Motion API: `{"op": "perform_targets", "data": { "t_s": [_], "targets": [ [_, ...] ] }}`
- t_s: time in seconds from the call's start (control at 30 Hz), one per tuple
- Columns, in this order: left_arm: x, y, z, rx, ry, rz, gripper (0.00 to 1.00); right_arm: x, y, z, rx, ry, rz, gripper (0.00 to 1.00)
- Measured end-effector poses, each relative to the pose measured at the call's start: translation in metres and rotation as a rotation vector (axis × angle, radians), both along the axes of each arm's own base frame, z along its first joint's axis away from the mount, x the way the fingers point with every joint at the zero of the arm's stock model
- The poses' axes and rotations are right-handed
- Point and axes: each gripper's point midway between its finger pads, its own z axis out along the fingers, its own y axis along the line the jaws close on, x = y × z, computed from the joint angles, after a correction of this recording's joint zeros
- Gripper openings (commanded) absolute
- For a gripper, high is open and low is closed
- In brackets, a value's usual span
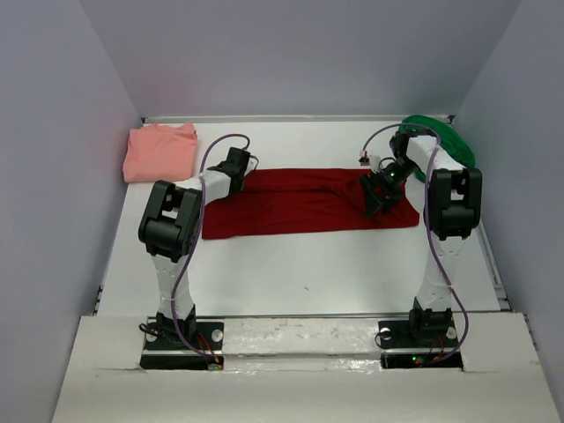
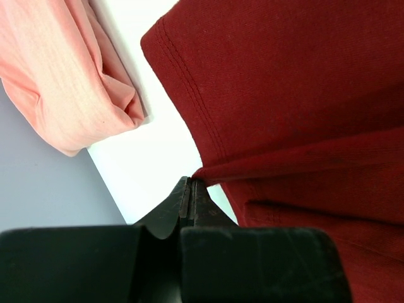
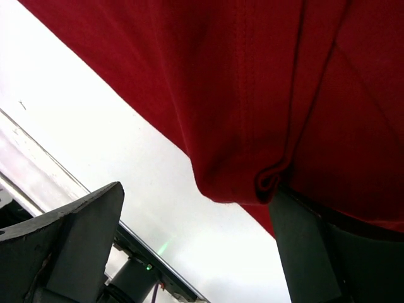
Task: Fold and stack the t-shirts
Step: Fold the other side of the tshirt into a rectangle
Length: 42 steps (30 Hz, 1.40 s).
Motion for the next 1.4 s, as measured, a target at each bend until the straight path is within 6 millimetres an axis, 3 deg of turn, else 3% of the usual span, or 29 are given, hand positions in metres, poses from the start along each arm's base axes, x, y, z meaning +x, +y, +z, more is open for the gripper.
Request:
{"op": "perform_targets", "data": {
  "t_s": [0.1,0.4,0.5,0.53,0.57,0.67,0.7,0.73,1.03,1.17,1.2,1.23,1.27,1.4],
  "targets": [
    [0.0,0.0,0.001,0.002,-0.001,0.0,0.09,0.008,0.003,0.009,0.015,-0.031,-0.002,1.0],
    [0.0,0.006,0.026,0.022,-0.062,0.011,0.08,0.013,0.001,0.045,0.005,-0.146,0.0,1.0],
    [0.0,0.009,0.03,0.041,-0.077,0.015,0.24,0.009,-0.001,0.054,-0.002,-0.167,-0.001,1.0],
    [-0.002,0.011,0.028,0.053,-0.07,0.014,0.35,0.008,-0.001,0.056,-0.003,-0.171,-0.001,1.0],
    [-0.004,0.012,0.027,0.057,-0.066,0.016,0.6,0.007,-0.001,0.057,-0.006,-0.172,-0.002,1.0],
    [-0.011,0.015,0.021,0.076,-0.043,0.014,0.79,0.004,-0.002,0.057,-0.011,-0.168,-0.003,1.0],
    [-0.012,0.016,0.02,0.077,-0.04,0.016,0.94,0.003,-0.002,0.056,-0.013,-0.163,-0.003,1.0],
    [-0.013,0.017,0.019,0.082,-0.037,0.015,0.99,0.001,-0.003,0.056,-0.015,-0.16,-0.004,1.0],
    [-0.01,0.02,0.022,0.1,-0.063,0.026,0.99,-0.007,-0.005,0.048,-0.034,-0.125,-0.014,0.99],
    [-0.008,0.022,0.033,0.073,-0.087,0.026,0.99,0.002,-0.004,0.051,-0.032,-0.157,-0.027,0.86],
    [-0.008,0.021,0.037,0.028,-0.092,0.019,0.99,0.006,-0.004,0.054,-0.029,-0.171,-0.032,0.74],
    [-0.009,0.022,0.045,-0.024,-0.099,0.015,0.99,0.013,-0.002,0.059,-0.021,-0.199,-0.038,0.68],
    [-0.007,0.026,0.055,-0.077,-0.12,0.026,0.99,0.022,0.0,0.066,-0.009,-0.231,-0.044,0.54],
    [0.003,0.058,0.116,-0.312,-0.268,0.069,0.99,0.048,0.009,0.081,0.044,-0.311,-0.05,0.53]
  ]
}}
